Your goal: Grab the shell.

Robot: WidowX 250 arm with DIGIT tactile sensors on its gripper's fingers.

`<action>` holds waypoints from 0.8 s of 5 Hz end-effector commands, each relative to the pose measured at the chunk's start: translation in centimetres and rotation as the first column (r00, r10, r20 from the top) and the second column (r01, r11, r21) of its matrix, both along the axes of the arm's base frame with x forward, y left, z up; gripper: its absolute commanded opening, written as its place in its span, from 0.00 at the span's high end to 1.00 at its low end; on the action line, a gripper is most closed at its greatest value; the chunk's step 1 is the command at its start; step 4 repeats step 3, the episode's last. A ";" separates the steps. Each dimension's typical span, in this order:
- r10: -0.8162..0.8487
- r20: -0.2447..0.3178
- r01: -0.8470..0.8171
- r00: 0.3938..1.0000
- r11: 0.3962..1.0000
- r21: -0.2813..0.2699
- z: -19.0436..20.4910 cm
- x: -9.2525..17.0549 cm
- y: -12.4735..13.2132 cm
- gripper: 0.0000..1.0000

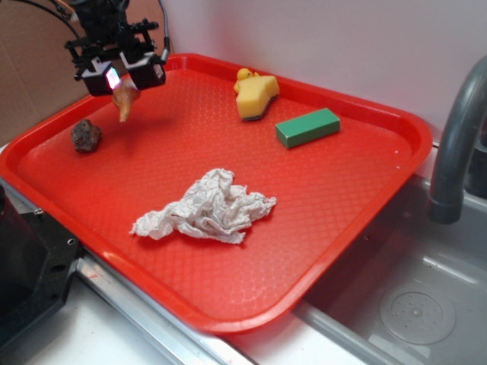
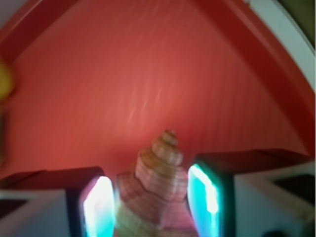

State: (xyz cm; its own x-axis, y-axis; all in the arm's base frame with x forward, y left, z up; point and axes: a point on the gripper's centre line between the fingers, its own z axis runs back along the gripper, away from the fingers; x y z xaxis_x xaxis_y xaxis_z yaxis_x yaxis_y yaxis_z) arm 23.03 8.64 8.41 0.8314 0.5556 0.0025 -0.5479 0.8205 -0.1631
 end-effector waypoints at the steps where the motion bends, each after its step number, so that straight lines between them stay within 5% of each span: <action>1: -0.217 0.130 0.199 0.968 0.971 0.134 7.7 -3.4 -4.3 1.00; 3: -0.314 0.071 0.312 0.947 0.949 0.036 10.7 -4.4 -3.5 1.00; 4: -0.314 0.071 0.312 0.947 0.949 0.036 10.7 -4.4 -3.5 1.00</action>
